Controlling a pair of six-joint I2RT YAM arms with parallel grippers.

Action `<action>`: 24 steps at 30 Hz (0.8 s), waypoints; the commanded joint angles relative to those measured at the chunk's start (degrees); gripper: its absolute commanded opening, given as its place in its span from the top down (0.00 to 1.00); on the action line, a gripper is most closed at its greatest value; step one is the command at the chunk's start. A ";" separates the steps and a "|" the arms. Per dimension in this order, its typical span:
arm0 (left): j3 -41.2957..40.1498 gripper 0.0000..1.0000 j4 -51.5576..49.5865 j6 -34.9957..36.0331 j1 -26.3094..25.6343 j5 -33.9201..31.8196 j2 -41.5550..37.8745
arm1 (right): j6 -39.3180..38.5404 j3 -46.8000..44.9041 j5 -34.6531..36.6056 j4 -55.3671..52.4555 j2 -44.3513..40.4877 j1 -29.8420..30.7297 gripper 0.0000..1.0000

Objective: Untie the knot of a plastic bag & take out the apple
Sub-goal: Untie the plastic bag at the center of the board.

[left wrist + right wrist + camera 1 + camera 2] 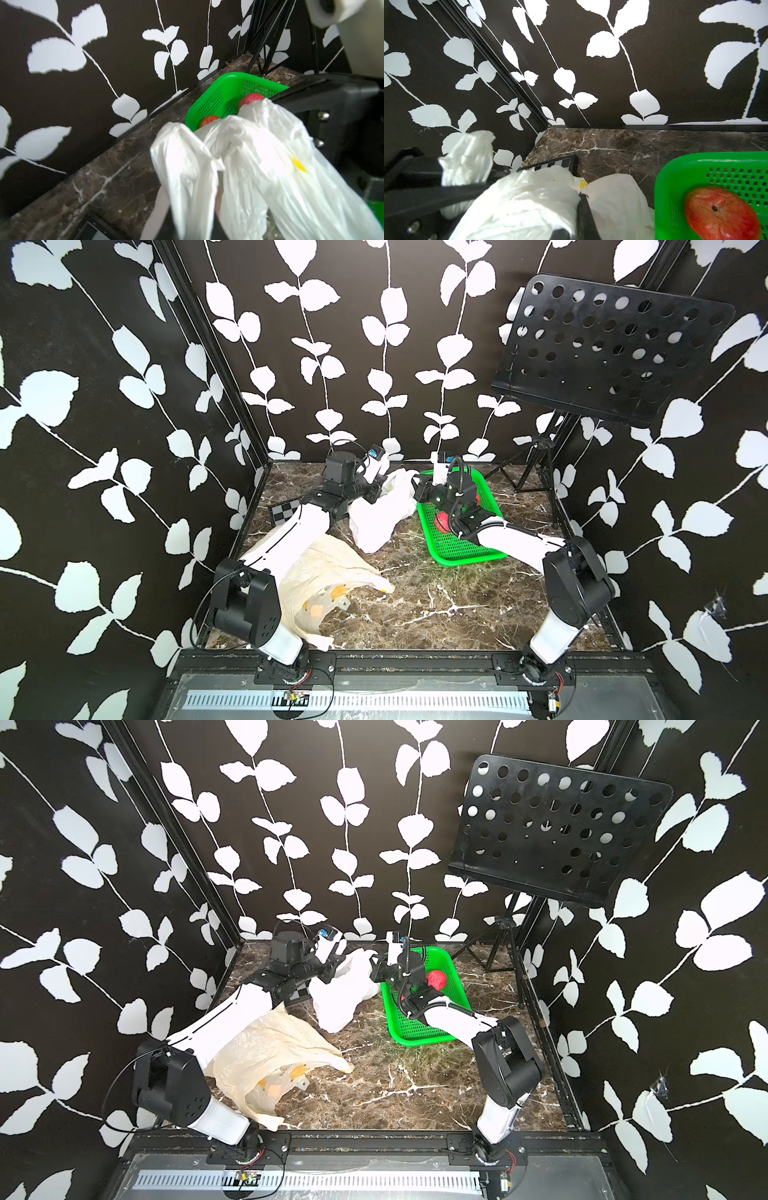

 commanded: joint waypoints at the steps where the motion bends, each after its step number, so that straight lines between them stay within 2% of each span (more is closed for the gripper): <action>1: 2.43 1.00 8.17 -4.55 5.19 5.95 -1.97 | 4.05 3.22 6.92 3.83 1.56 -0.25 0.91; 4: 2.91 1.00 12.32 -6.41 8.29 12.20 -2.24 | 7.24 4.30 12.00 3.36 1.90 -0.88 0.86; 7: 2.09 1.00 14.36 -5.47 8.85 17.59 -2.74 | 10.63 3.01 14.11 3.64 1.49 -2.39 0.79; 12: -1.88 1.00 19.20 -4.78 9.30 20.19 -4.63 | 10.87 -1.46 7.73 3.58 -0.99 -5.97 0.59; 14: -2.47 1.00 20.37 -4.77 9.37 21.15 -5.03 | 7.78 -3.28 2.47 3.38 -3.06 -7.05 0.54; 17: -1.93 1.00 20.31 -4.41 9.40 23.66 -4.73 | -1.44 -6.09 -1.20 -1.77 -10.04 -7.19 0.46; 21: -1.32 1.00 21.60 -5.20 9.34 29.69 -2.98 | -13.62 -9.27 -1.03 -8.83 -19.13 -5.10 0.36; 24: -1.67 1.00 22.01 -6.38 9.25 32.57 -2.51 | -20.29 -6.69 2.14 -15.53 -20.99 0.01 0.30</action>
